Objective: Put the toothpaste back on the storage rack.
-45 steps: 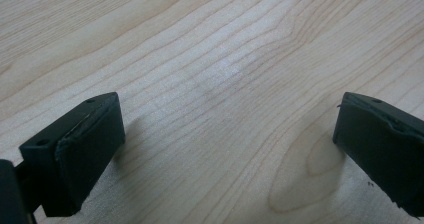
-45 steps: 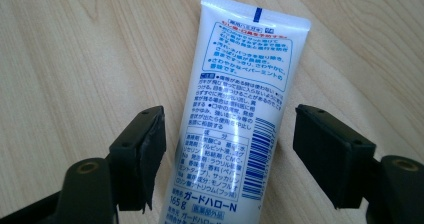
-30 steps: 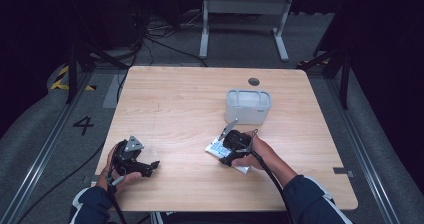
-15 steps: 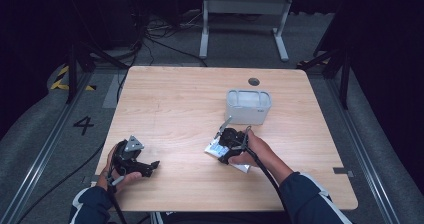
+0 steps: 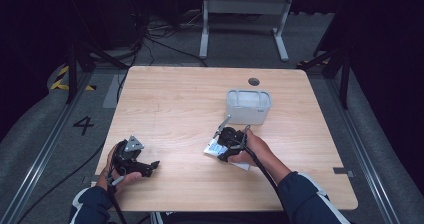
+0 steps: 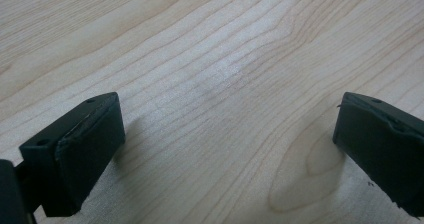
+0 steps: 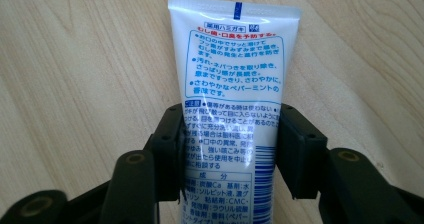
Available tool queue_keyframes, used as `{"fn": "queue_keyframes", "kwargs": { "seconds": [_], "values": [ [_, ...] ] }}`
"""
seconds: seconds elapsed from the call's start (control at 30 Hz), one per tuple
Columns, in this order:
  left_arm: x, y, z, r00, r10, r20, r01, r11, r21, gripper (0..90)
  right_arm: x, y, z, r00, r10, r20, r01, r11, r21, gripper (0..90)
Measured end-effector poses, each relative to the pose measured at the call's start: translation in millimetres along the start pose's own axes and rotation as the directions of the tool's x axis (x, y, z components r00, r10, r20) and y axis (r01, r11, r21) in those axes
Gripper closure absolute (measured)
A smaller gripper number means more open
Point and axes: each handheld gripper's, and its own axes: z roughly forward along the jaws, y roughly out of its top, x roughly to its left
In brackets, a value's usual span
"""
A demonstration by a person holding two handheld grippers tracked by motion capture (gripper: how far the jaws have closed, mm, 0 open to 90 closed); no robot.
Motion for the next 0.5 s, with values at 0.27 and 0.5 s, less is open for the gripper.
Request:
{"fn": "queue_keyframes", "kwargs": {
  "seconds": [0.27, 0.5],
  "values": [
    [0.1, 0.1, 0.0, 1.0, 0.001, -0.002, -0.001, 1.0, -0.001, 0.6, 2.5, -2.4, -4.8, 0.9996, -0.028, -0.009, 0.028, 0.999, -0.015, 62.4],
    [0.2, 0.1, 0.0, 1.0, 0.002, -0.002, -0.002, 1.0, -0.001, 0.5, 3.4, -6.0, -8.6, 0.9993, -0.035, -0.01, 0.034, 0.999, -0.041, 64.6]
  ]
}}
